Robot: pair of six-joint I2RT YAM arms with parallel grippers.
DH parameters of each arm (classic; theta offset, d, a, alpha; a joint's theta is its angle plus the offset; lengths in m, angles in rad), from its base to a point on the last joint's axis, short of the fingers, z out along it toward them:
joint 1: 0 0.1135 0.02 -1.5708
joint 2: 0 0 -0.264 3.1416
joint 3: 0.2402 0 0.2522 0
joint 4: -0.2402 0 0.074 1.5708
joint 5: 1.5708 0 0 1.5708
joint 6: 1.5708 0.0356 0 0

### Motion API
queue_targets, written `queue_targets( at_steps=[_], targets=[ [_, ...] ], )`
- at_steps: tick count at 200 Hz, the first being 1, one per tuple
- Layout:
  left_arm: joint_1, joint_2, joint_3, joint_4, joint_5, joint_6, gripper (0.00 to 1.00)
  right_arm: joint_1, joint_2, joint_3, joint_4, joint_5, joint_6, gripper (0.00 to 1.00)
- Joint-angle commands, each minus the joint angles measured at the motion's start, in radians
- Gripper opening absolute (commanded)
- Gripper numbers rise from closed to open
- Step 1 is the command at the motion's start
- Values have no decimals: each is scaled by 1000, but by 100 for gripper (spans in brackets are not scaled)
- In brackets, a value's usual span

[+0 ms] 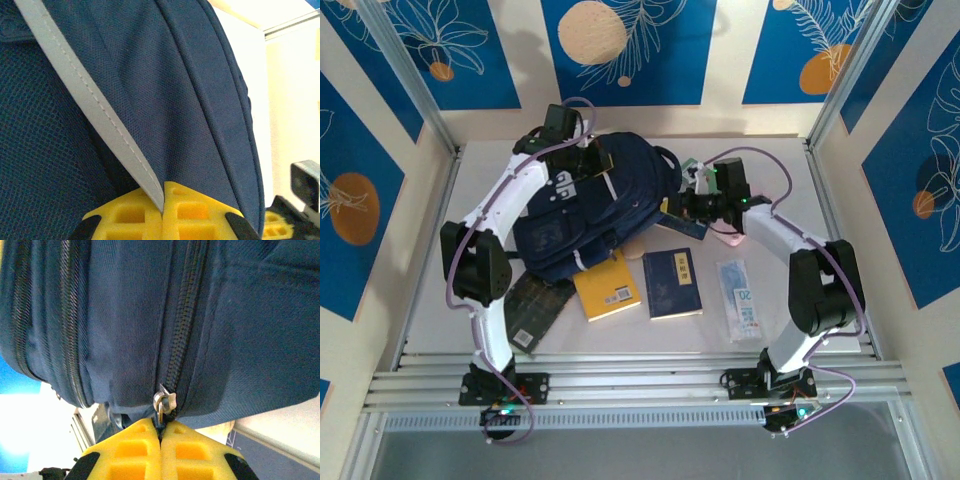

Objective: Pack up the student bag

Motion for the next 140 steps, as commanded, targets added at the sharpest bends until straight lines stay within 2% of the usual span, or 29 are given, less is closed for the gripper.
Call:
queue_targets(
  at_steps=[1,34,92,140],
  targets=[
    [-8,8,44,-64,-7,49,0,-52,31,106,-80,8,-24,4],
    [-12,39,140,-109,-20,85,0,-24,37,136,-162,-9,-78,0],
    [-53,220,604,-327,-68,220,0,122,-52,-20,-120,28,-63,0],
    [-79,245,642,-302,-66,339,0,300,-92,-129,42,122,58,0]
  ],
)
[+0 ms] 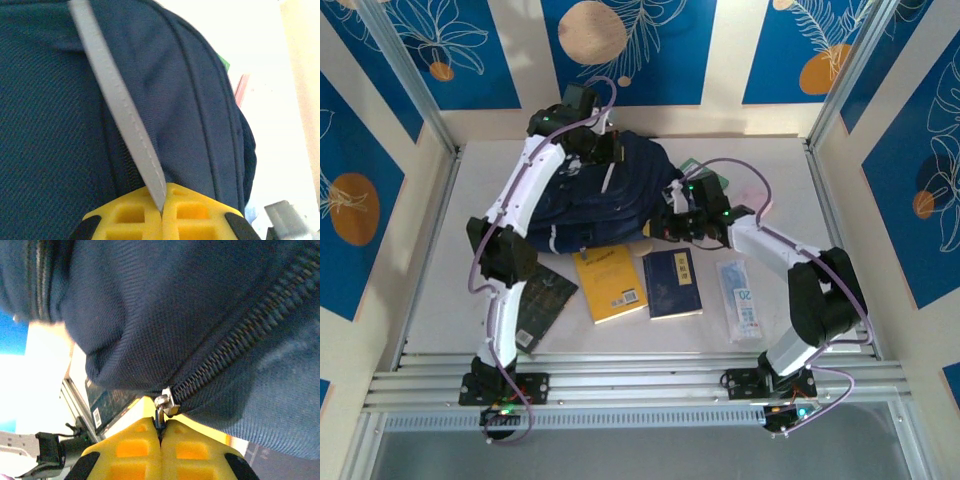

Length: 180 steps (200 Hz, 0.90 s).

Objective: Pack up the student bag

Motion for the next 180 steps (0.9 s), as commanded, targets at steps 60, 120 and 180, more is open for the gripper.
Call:
queue_targets(
  at_steps=[60,120,180],
  targets=[
    [-5,6,79,67,-30,19,32,223,184,50,302,83,255,0],
    [157,-483,-773,417,73,-347,51,215,234,45,439,59,353,0],
    [258,-808,-1477,840,96,-788,53,241,267,22,557,27,429,0]
  ],
)
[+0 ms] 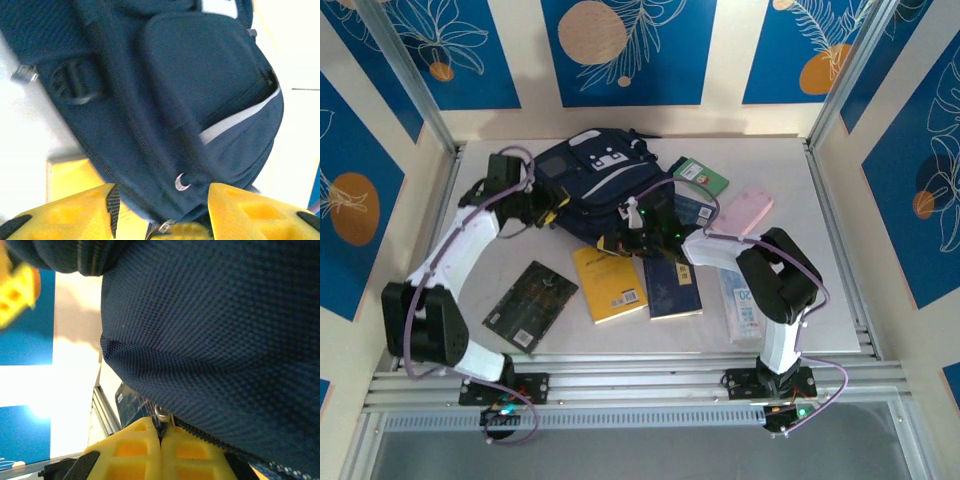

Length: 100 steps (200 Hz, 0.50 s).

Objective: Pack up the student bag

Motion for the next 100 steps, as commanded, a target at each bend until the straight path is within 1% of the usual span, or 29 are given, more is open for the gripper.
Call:
queue_targets(
  at_steps=[1,15,36,55,100],
  targets=[
    [2,-38,-177,269,36,-253,53,14,13,3,109,-40,56,0],
    [2,-32,-247,380,42,-319,57,14,18,-6,132,-51,75,0],
    [3,-11,-306,499,46,-379,58,14,18,-22,167,-62,101,0],
    [3,-11,-341,553,28,-400,57,14,20,-30,192,-74,122,0],
    [3,28,-367,600,22,-406,54,19,30,-32,214,-81,134,0]
  ],
)
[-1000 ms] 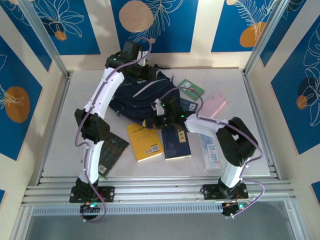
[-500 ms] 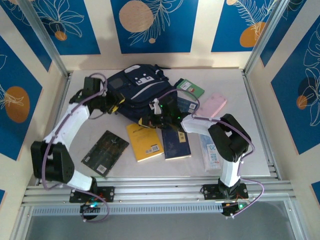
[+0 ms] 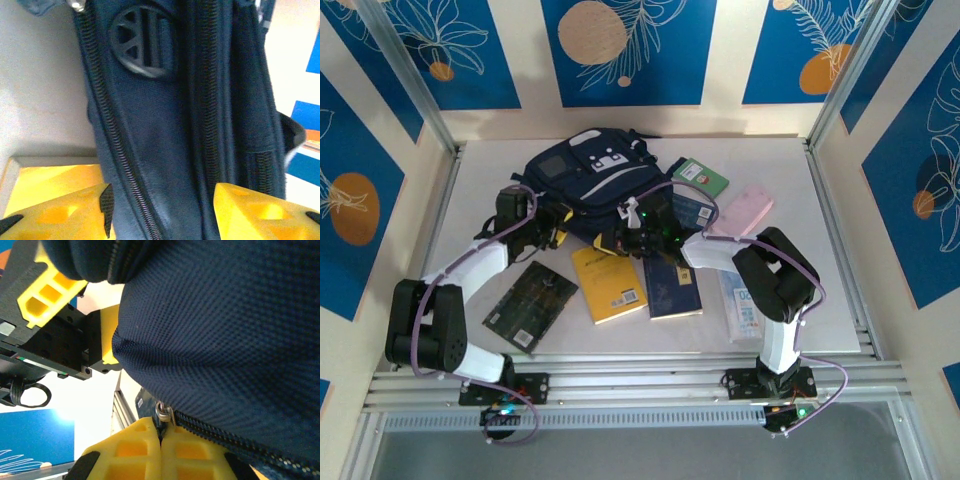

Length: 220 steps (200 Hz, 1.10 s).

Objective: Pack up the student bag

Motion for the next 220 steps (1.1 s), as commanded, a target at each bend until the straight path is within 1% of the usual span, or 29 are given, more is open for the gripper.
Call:
queue_targets(
  at_steps=[1,27,50,77,98,136,169,220],
  targets=[
    [4,34,-20,94,2,-29,54,14,16,1,80,-53,24,0],
    [3,75,-22,129,25,-45,49,15,21,5,81,-49,35,0],
    [2,63,-27,117,35,-42,47,17,17,18,56,-46,26,0],
    [2,22,-32,40,37,-14,47,23,2,31,13,-33,-7,0],
    [2,-5,-63,49,52,-27,47,25,-2,31,0,-32,-15,0],
    [2,-41,-75,11,41,11,49,25,-3,27,-3,-31,-16,0],
    [-5,-4,-76,39,40,10,53,29,0,33,5,-32,-7,0],
    [-35,66,-70,96,25,-11,50,43,9,44,10,-28,-1,0]
  ],
)
